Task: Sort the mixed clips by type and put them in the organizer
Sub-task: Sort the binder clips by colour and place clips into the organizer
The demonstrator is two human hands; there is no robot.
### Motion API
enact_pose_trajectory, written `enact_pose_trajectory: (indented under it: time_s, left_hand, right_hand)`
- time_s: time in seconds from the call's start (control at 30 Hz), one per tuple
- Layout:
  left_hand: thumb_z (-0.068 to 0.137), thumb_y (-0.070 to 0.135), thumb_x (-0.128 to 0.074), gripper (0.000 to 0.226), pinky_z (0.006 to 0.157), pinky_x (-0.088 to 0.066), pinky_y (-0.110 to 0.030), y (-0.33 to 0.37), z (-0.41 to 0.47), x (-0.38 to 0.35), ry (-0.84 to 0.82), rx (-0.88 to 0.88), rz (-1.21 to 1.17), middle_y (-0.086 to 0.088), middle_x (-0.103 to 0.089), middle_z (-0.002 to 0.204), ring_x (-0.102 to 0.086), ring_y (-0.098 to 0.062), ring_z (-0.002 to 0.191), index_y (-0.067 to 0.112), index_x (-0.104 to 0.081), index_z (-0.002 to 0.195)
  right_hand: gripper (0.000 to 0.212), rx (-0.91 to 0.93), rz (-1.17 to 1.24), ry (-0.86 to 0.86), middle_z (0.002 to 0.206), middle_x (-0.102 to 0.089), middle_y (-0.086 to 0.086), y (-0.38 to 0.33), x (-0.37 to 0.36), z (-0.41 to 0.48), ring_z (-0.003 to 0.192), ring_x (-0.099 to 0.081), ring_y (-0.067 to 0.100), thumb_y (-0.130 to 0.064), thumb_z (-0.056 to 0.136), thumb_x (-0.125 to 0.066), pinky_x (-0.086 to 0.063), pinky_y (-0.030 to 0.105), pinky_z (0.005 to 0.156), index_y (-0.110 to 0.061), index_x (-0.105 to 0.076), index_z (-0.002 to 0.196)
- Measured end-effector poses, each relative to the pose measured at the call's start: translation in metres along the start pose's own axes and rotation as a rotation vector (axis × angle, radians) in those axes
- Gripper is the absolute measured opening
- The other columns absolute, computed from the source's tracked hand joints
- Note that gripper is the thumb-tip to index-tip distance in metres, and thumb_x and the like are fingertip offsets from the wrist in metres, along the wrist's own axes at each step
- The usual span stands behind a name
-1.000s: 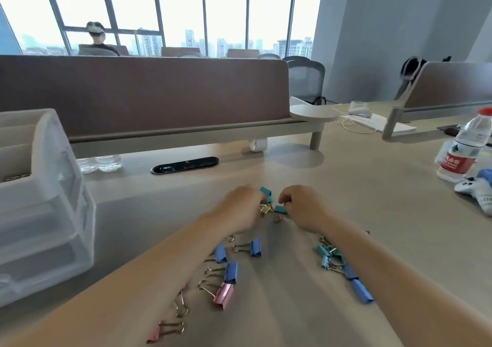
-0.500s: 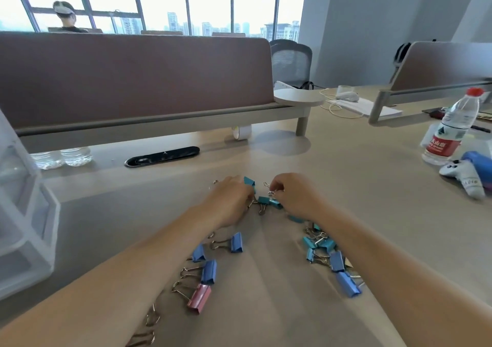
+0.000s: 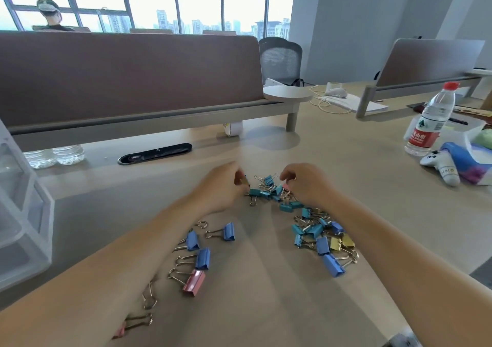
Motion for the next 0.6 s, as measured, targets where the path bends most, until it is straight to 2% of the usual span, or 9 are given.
enact_pose_trajectory:
  time_s: [0.1, 0.2, 0.27, 0.33, 0.4, 0.47, 0.53, 0.6]
  left_hand:
    - [0.096, 0.023, -0.060, 0.008, 0.064, -0.047, -0.025, 0.016, -0.006, 0.011, 0.001, 0.018, -0.142, 0.001, -0.065, 0.090, -0.063, -0.014, 0.081, 0.020, -0.054, 0.098]
    - [0.099, 0.021, -0.054, 0.001, 0.078, -0.058, -0.040, 0.031, -0.009, 0.009, -0.046, 0.026, -0.233, -0.005, -0.068, 0.089, -0.068, -0.022, 0.080, 0.020, -0.054, 0.099]
    - [0.100, 0.022, -0.052, 0.016, 0.080, -0.058, -0.043, 0.045, -0.013, 0.003, -0.082, -0.001, -0.192, -0.001, -0.067, 0.086, -0.067, -0.019, 0.075, 0.016, -0.058, 0.114]
    - [0.101, 0.022, -0.052, 0.024, 0.076, -0.057, -0.036, 0.059, -0.018, -0.008, -0.128, -0.030, -0.146, 0.003, -0.064, 0.084, -0.066, -0.015, 0.072, 0.014, -0.058, 0.122]
    - [0.101, 0.023, -0.052, 0.018, 0.064, -0.049, -0.023, 0.070, -0.023, -0.020, -0.162, -0.043, -0.109, 0.005, -0.062, 0.081, -0.062, -0.008, 0.069, 0.016, -0.058, 0.116]
    - [0.101, 0.022, -0.052, 0.016, 0.057, -0.039, -0.017, 0.078, -0.026, -0.032, -0.181, -0.051, -0.081, 0.007, -0.060, 0.081, -0.058, -0.003, 0.068, 0.016, -0.057, 0.114]
    - [0.102, 0.021, -0.049, 0.018, 0.059, -0.036, -0.015, 0.083, -0.027, -0.043, -0.193, -0.054, -0.075, 0.007, -0.060, 0.088, -0.055, -0.004, 0.073, 0.018, -0.057, 0.118]
    - [0.103, 0.020, -0.047, 0.026, 0.072, -0.037, -0.018, 0.087, -0.027, -0.050, -0.204, -0.057, -0.047, 0.000, -0.062, 0.109, -0.053, -0.009, 0.086, 0.018, -0.056, 0.127]
  right_hand:
    - [0.028, -0.019, -0.018, 0.020, 0.111, -0.066, -0.001, 0.012, 0.018, -0.009, 0.097, -0.057, 0.016, -0.009, 0.092, -0.050, -0.044, 0.027, 0.082, -0.020, -0.069, 0.110]
    - [0.028, -0.042, -0.015, 0.012, 0.110, -0.066, 0.000, 0.025, 0.031, -0.019, 0.093, -0.057, 0.015, -0.009, 0.091, -0.050, -0.042, 0.026, 0.079, -0.020, -0.069, 0.109]
    - [0.025, -0.046, -0.035, -0.019, 0.108, -0.067, 0.000, 0.032, 0.035, -0.029, 0.091, -0.057, 0.015, -0.010, 0.091, -0.053, -0.042, 0.026, 0.078, -0.018, -0.069, 0.109]
    - [0.022, -0.040, -0.062, -0.041, 0.107, -0.066, -0.001, 0.037, 0.039, -0.040, 0.090, -0.056, 0.015, -0.013, 0.092, -0.056, -0.041, 0.026, 0.077, -0.017, -0.069, 0.109]
    - [0.021, -0.036, -0.073, -0.053, 0.107, -0.066, 0.000, 0.044, 0.042, -0.050, 0.090, -0.056, 0.014, -0.015, 0.092, -0.057, -0.040, 0.026, 0.077, -0.016, -0.069, 0.109]
    - [0.023, -0.052, -0.098, -0.059, 0.109, -0.067, 0.000, 0.052, 0.043, -0.058, 0.092, -0.056, 0.014, -0.015, 0.093, -0.057, -0.043, 0.027, 0.080, -0.014, -0.070, 0.111]
    - [0.024, -0.085, -0.104, -0.051, 0.111, -0.067, 0.002, 0.061, 0.042, -0.063, 0.096, -0.058, 0.017, -0.017, 0.093, -0.056, -0.048, 0.031, 0.086, -0.013, -0.069, 0.113]
    - [0.024, -0.109, -0.108, -0.040, 0.111, -0.067, 0.004, 0.065, 0.040, -0.064, 0.097, -0.059, 0.019, -0.018, 0.094, -0.054, -0.050, 0.035, 0.089, -0.012, -0.068, 0.112]
Point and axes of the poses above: each hand's wrist, its own z-axis towards the middle knuckle, its own x-axis out of the back of the hand, y = z × x, the point moved 7 cm from there along z, towards the middle knuckle
